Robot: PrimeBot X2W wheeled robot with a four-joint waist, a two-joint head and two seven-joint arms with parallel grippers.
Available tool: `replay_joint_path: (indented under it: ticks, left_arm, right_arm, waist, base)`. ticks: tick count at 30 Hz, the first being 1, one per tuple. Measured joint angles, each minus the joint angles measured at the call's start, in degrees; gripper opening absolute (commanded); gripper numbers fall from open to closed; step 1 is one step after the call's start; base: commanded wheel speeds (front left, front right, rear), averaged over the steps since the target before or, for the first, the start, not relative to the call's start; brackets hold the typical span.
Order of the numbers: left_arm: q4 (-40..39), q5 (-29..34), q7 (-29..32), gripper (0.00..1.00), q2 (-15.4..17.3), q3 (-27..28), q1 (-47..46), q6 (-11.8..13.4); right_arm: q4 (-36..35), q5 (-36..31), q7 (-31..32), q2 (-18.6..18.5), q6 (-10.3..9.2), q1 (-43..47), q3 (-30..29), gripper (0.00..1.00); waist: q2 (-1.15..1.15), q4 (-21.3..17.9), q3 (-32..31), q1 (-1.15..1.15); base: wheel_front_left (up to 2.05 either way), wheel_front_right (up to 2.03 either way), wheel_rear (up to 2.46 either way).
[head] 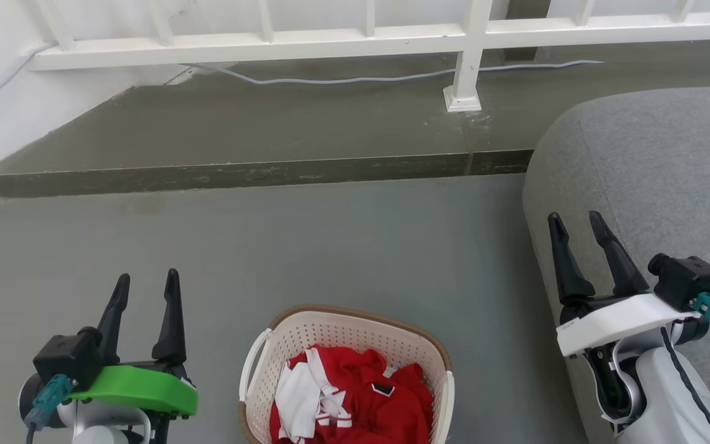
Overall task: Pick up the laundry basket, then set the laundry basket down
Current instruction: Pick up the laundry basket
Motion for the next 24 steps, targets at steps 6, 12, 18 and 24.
replay_joint_path:
  ticks: [6,12,18,24]
  left_arm:
    - [-0.5,-0.3,-0.2,1.00,0.0,0.2,0.0,0.0]
    - [-0.6,-0.4,-0.2,1.00,0.0,0.0,0.0,0.0]
    - [-0.6,-0.4,-0.2,1.00,0.0,-0.1,-0.5,0.0]
    - [-0.5,-0.4,-0.2,1.00,-0.1,-0.1,-3.2,0.0]
  right_arm:
    - [-0.1,0.0,0.0,0.2,0.00,0.0,0.0,1.00]
    - [-0.7,0.0,0.0,0.3,0.01,-0.4,0.2,1.00]
    - [-1.6,0.0,0.0,0.3,0.01,-1.9,0.4,1.00]
    - [-2.5,0.1,0.0,0.3,0.01,-3.5,0.3,1.00]
  waist:
    - [0.00,-0.5,1.4,0.00]
    - [0.00,-1.0,3.9,0.00]
    - [0.00,-1.7,7.1,0.00]
    - [0.00,-2.1,11.1,0.00]
  base:
    - [0.00,0.00,0.00]
    - [0.00,0.00,0.00]
    - [0.00,0.00,0.00]
    - [0.00,0.00,0.00]
